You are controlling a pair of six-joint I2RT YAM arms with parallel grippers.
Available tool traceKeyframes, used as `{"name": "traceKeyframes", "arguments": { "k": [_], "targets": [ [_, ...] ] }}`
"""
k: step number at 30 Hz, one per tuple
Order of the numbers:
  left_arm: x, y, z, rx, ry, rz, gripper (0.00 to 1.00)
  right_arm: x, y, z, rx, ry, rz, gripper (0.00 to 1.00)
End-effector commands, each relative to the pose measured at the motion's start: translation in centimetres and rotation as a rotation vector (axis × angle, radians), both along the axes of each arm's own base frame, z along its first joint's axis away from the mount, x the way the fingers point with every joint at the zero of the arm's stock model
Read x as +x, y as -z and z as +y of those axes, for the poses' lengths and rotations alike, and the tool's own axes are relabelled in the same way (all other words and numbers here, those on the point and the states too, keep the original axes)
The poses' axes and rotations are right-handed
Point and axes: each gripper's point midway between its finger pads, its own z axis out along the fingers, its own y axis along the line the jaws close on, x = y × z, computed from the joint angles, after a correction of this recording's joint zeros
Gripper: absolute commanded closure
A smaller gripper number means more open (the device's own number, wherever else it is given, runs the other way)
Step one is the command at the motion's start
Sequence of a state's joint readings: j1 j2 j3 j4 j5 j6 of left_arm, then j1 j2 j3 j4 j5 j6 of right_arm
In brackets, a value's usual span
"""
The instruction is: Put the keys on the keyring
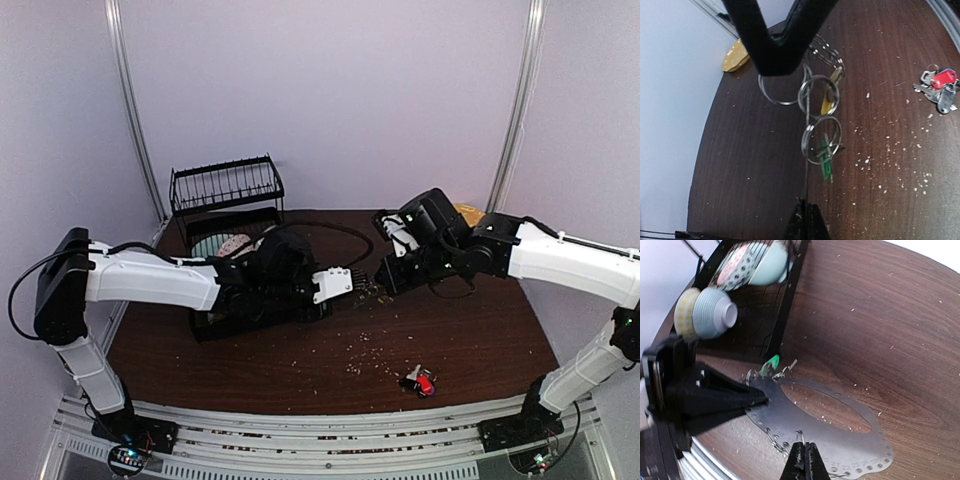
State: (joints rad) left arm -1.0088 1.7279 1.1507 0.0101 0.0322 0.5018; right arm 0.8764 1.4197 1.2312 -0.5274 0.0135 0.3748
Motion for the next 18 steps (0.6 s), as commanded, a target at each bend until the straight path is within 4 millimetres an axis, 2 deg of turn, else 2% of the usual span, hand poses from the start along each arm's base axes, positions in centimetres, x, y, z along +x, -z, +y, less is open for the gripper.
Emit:
{"name": "traceKeyframes", "arguments": {
  "k": [1, 3, 6, 8, 9, 11, 12, 14, 18],
  "targets": [
    [3.2, -3.0, -0.8, -0.054, -0.186, -0.139, 1.0, 2.1, -0.8, -0.9, 0.092, 0.22, -0.034, 1.0],
    [3.7, -2.7, -0.7, -0.035, -0.22, -0.155, 1.0, 2.2, -0.6, -0.2, 0.134, 0.222, -0.025, 1.0],
    [3.8, -2.4, -0.4, -0.014, -0.239, -0.166, 1.0, 2.4, 0.3, -0.4, 0.076, 0.221, -0.01, 1.0],
    [3.2, -2.1, -0.4, -0.018, -0.207, -0.156, 1.0, 2.2, 0.5, -0.7, 0.04, 0.206, -0.005, 1.0],
    [2.5, -2.2, -0.7, -0.029, -0.166, -0.142, 0.96, 2.0, 0.4, -0.8, 0.035, 0.187, -0.006, 1.0],
    [0.4, -2.3, -1.6, -0.051, -0.039, -0.084, 0.58, 1.5, -0.1, -0.6, 0.037, 0.131, -0.009, 1.0],
    [-0.6, -2.6, -2.0, -0.074, 0.017, -0.047, 0.43, 1.2, -0.5, -0.4, 0.048, 0.093, -0.018, 1.0],
    [-1.7, -3.9, -2.5, -0.125, 0.093, 0.035, 0.3, 0.4, -1.5, 0.1, 0.072, 0.004, -0.052, 1.0],
    [-3.1, -7.7, -2.0, -0.264, 0.255, 0.198, 0.24, -1.6, -2.8, 0.8, 0.075, -0.183, -0.101, 1.0]
  ]
}}
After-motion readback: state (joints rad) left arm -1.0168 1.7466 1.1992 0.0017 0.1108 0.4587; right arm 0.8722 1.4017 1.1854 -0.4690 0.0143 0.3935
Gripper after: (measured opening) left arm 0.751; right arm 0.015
